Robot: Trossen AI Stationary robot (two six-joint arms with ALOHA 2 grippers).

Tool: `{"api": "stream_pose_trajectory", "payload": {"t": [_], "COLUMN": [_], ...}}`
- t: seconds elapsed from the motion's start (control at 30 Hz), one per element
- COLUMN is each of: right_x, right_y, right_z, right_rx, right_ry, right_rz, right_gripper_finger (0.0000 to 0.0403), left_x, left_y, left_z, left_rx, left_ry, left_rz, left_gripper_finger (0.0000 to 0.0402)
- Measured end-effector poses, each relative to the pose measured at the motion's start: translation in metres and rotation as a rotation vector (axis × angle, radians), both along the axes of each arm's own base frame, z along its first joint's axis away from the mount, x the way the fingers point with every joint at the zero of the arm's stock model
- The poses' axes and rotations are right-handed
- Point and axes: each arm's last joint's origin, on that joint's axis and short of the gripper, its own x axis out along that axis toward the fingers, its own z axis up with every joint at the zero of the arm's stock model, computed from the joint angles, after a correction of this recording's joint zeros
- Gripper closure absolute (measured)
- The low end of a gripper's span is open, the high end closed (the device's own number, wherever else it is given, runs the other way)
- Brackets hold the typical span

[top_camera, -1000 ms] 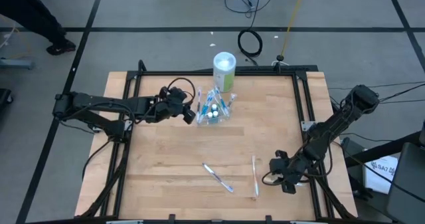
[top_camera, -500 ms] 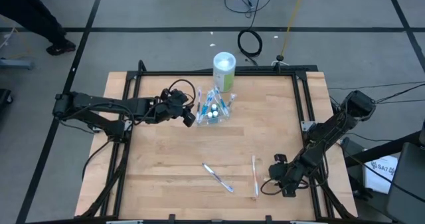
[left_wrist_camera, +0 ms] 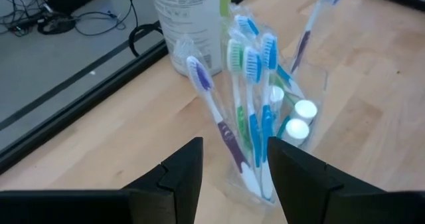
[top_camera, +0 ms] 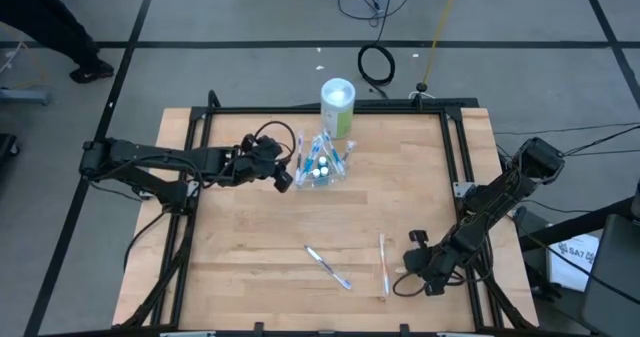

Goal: Pick & Place toothbrushing station
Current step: Put the right orange toothbrush into the transparent organizer

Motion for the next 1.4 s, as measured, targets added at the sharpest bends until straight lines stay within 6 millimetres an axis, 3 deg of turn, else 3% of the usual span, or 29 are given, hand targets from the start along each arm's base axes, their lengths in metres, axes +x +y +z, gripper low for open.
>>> {"api": "stream_pose_trajectory", "payload": {"t": [0.17,0.3,0.53,0.77,0.9,1.0,1.1,1.23,1.4], "right_x": [0.002,0.005,0.021,0.042,0.059,0.076,0.097,0.12,0.134], "right_y": [-0.001,-0.011,-0.039,-0.064,-0.076,-0.088,-0.102,-0.127,-0.161], "right_z": [0.003,0.016,0.07,0.132,0.157,0.159,0.147,0.124,0.104], "right_rx": [0.042,0.06,-0.041,-0.278,-0.415,-0.438,-0.427,-0.513,-0.539], "right_ry": [0.001,-0.066,-0.518,-1.074,-1.348,-1.507,-1.589,-1.584,-1.642], "right_rz": [-0.065,-0.119,-0.174,-0.228,-0.211,-0.126,-0.063,-0.142,-0.229], "right_gripper_finger": [0.0385,0.0392,0.0394,0.0397,0.0395,0.0396,0.0396,0.0396,0.0396], "left_x": [-0.008,-0.019,-0.033,-0.033,-0.031,-0.031,-0.031,-0.031,-0.031], "left_y": [0.0,0.0,0.001,0.001,0.001,0.001,0.001,0.001,0.001], "left_z": [0.004,0.013,0.027,0.026,0.025,0.024,0.024,0.024,0.024], "left_rx": [0.03,0.041,0.089,0.136,0.16,0.177,0.178,0.184,0.181], "left_ry": [0.043,0.033,-0.001,0.042,0.066,0.088,0.088,0.094,0.092], "left_rz": [-0.026,-0.016,-0.018,-0.043,-0.051,-0.067,-0.068,-0.074,-0.073], "left_gripper_finger": [0.0227,0.0227,0.0227,0.0227,0.0227,0.0227,0.0227,0.0227,0.0227]}}
